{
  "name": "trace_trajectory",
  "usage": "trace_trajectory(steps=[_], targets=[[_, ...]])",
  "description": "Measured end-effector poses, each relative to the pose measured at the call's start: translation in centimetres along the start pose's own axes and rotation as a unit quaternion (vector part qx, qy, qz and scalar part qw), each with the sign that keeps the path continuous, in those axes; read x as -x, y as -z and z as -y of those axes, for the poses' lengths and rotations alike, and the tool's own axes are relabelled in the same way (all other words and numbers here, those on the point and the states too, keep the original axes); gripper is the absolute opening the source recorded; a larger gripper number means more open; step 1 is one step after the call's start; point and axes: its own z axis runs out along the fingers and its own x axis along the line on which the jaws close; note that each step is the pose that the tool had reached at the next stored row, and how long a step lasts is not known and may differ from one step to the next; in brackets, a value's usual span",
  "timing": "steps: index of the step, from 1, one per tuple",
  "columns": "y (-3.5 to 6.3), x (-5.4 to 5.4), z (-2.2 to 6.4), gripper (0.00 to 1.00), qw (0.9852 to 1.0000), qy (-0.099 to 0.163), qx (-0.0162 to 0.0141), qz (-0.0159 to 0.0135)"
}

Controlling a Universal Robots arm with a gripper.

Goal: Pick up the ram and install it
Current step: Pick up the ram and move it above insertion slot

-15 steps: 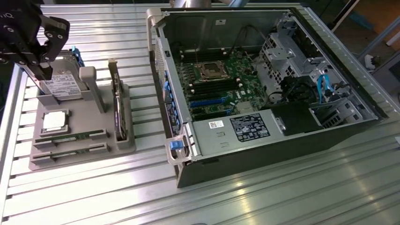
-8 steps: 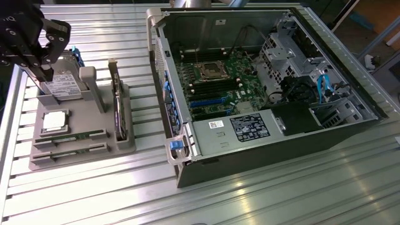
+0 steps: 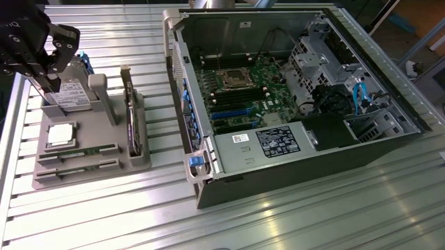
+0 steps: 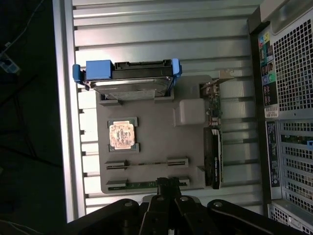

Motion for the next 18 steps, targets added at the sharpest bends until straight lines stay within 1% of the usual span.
trace_trajectory(steps=[8,13,18], targets=[[0.0,0.0,0.0,0.11,1.0,0.004,0.0001,-0.0002],[0.0,0.0,0.0,0.11,0.9997,0.023,0.0006,-0.001],[-0.01,0.0,0.0,0.11,0.999,0.045,0.0011,-0.002]])
